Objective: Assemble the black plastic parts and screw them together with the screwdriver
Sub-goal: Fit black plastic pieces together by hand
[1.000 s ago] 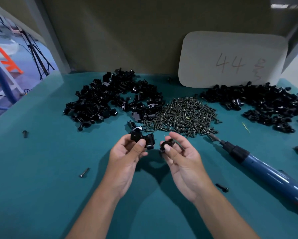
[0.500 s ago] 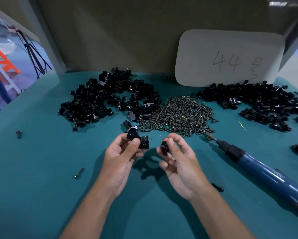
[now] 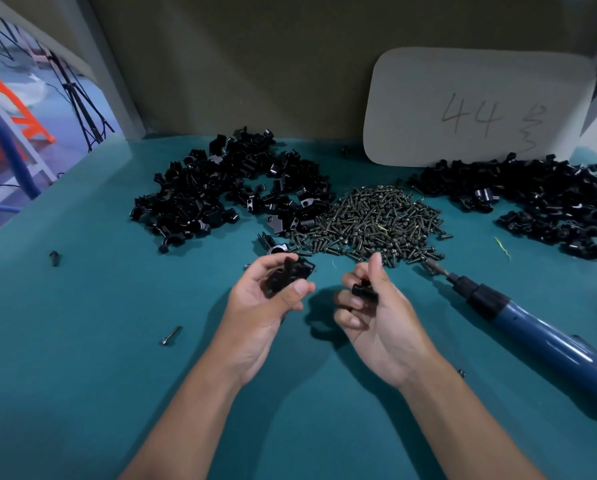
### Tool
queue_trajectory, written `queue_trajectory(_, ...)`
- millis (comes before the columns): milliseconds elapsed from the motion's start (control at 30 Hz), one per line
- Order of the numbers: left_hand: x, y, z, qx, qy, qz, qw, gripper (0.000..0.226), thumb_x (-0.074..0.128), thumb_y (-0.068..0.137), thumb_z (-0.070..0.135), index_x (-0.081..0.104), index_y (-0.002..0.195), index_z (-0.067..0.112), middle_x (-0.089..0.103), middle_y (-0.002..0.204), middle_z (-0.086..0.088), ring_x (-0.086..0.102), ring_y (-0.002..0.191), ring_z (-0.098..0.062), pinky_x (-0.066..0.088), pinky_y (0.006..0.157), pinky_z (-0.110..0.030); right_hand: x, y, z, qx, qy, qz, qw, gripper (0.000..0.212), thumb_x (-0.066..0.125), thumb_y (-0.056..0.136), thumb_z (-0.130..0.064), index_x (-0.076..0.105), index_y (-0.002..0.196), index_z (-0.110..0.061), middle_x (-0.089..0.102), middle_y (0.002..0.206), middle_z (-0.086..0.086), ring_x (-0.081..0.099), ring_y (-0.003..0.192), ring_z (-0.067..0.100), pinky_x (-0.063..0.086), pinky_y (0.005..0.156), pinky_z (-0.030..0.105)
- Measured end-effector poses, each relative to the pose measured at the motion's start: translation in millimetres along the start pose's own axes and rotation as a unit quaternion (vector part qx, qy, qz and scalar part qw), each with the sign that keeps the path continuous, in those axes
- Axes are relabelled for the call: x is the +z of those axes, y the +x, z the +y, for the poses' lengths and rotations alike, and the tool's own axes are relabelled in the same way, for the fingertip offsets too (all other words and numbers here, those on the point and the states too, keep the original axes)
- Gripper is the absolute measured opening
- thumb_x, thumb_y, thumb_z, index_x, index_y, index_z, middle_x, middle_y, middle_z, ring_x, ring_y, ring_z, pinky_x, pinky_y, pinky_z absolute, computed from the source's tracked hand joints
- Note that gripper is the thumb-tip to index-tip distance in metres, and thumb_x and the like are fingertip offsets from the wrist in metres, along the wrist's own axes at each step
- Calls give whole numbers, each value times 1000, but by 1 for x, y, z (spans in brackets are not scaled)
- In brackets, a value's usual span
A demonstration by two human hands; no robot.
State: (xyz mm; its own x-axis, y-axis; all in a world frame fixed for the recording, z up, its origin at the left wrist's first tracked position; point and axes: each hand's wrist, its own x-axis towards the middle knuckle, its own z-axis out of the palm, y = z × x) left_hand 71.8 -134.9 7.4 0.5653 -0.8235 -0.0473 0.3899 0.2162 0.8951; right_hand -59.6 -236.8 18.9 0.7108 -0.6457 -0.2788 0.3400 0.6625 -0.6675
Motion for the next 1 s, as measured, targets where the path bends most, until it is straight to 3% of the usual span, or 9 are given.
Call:
queue_trajectory(67, 1, 0, -1, -4, 13, -3, 1000, 40, 84, 69, 2, 75, 102, 23, 74, 93, -1, 72, 89, -15, 55, 70, -19, -2, -1, 0, 17, 16, -16, 1000, 27, 65, 89, -42, 53, 84, -18, 51, 76, -4, 41, 60, 9, 31, 48, 20)
queue_trajectory(133, 1, -1, -1, -2, 26, -11, 1000, 42, 78, 71, 9, 70, 111, 19, 74, 92, 1, 73, 88, -15, 53, 66, -18, -3, -1, 0, 25, 30, -32, 999, 18, 68, 85, -22, 51, 86, -17, 52, 79, -2, 46, 63, 10, 32, 51, 23)
queue_trajectory(267, 0, -1, -4, 11, 36, -20, 999, 38, 86, 77, 28, 73, 113, 23, 67, 80, 5, 63, 73, -10, 47, 63, -16, -4, 1, 2, 15, 56, -35, 998, 27, 54, 74, -2, 43, 95, -16, 54, 79, 2, 49, 65, 13, 34, 51, 24)
queue_trajectory(367, 0, -1, -6, 42, 75, -3, 996, 41, 85, 71, 36, 77, 109, 26, 69, 82, 11, 59, 72, -3, 47, 67, -14, -4, 3, 2, -4, 48, -26, 999, 35, 57, 75, 2, 47, 105, -13, 60, 82, 4, 50, 67, 13, 38, 49, 22)
queue_trajectory(500, 1, -1, -9, 95, 120, 7, 988, 40, 85, 67, 39, 75, 106, 47, 77, 107, 12, 70, 98, 0, 51, 83, -12, -6, 4, 1, -24, 27, -22, 999, 43, 65, 80, 1, 55, 120, -8, 67, 90, 5, 53, 73, 14, 43, 52, 22)
queue_trajectory(633, 0, 0, -10, 105, 132, -11, 986, 45, 85, 71, 35, 73, 112, 48, 74, 119, 11, 68, 112, -6, 50, 91, -13, -6, 5, 2, -36, 21, -27, 999, 45, 66, 82, 0, 55, 125, -8, 71, 97, 6, 55, 76, 14, 45, 55, 22)
queue_trajectory(767, 0, 0, -10, 104, 136, -14, 985, 45, 88, 72, 29, 74, 109, 49, 75, 114, 11, 69, 107, -3, 50, 90, -13, -7, 5, 3, -48, -5, -42, 998, 41, 65, 82, -4, 53, 120, -15, 72, 107, 3, 59, 79, 12, 47, 62, 24)
queue_trajectory(900, 3, -1, -11, 111, 126, -5, 986, 31, 85, 71, 26, 78, 100, 36, 77, 99, 11, 70, 91, -1, 52, 81, -13, -7, 5, 2, -53, -51, -39, 997, 37, 67, 85, -17, 56, 120, -17, 74, 117, 2, 70, 100, 16, 50, 88, 35)
queue_trajectory(1000, 4, -2, -8, 107, 116, -10, 987, 31, 78, 77, 36, 75, 105, 21, 75, 90, 14, 66, 80, 3, 48, 74, -9, -5, 3, 3, -41, -33, -43, 998, 34, 69, 85, -20, 60, 119, -16, 75, 116, 5, 73, 98, 18, 57, 78, 28)
